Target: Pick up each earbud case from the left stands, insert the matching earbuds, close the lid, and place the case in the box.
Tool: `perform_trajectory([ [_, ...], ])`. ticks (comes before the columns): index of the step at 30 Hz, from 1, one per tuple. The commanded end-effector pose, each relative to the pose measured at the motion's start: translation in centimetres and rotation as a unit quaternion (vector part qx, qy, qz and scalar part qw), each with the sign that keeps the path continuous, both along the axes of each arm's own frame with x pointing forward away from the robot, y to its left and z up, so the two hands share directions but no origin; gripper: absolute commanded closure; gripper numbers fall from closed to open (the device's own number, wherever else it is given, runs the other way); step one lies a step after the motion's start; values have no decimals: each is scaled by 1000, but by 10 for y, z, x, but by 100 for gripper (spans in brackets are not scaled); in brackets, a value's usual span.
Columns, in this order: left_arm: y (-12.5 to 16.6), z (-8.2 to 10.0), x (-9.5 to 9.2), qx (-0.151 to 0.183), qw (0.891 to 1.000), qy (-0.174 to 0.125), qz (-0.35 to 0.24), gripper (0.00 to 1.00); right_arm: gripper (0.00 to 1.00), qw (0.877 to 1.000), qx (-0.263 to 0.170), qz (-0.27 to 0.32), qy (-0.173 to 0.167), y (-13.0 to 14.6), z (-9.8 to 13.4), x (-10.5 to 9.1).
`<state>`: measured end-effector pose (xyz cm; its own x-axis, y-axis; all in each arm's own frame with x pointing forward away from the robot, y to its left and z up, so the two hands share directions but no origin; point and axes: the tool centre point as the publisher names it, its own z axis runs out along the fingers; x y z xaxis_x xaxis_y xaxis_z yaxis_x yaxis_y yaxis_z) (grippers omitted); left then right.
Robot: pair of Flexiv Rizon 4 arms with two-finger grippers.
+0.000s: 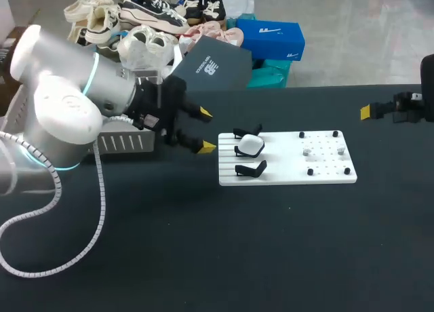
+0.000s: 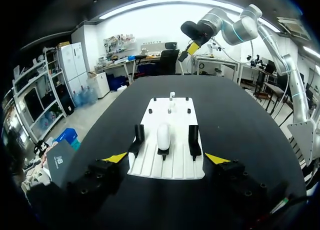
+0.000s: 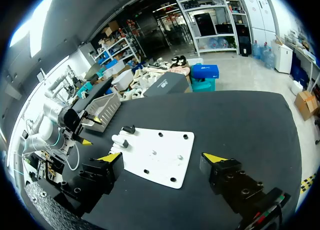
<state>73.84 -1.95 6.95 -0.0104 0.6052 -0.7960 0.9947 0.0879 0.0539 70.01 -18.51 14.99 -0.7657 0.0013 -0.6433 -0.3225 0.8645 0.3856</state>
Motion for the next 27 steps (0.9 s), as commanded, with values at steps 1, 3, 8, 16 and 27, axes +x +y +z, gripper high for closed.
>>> perform_trajectory([
  [1, -8, -9, 6, -10, 1000, 7, 0, 9, 0, 1000, 1, 2, 0, -1, 0, 0],
  [3, -12, -11, 6, -16, 1000, 22, -2, 11, 0, 1000, 1, 2, 0, -1, 0, 0],
  [8, -21, -14, 5, -25, 999, 41, -6, 19, 0, 1000, 1, 2, 0, -1, 0, 0],
  [16, -33, -19, 6, -42, 998, 54, -2, 36, 0, 1000, 1, 2, 0, -1, 0, 0],
  [27, -44, -33, 4, -59, 998, 37, 8, 44, 0, 1000, 1, 2, 0, -1, 0, 0],
])
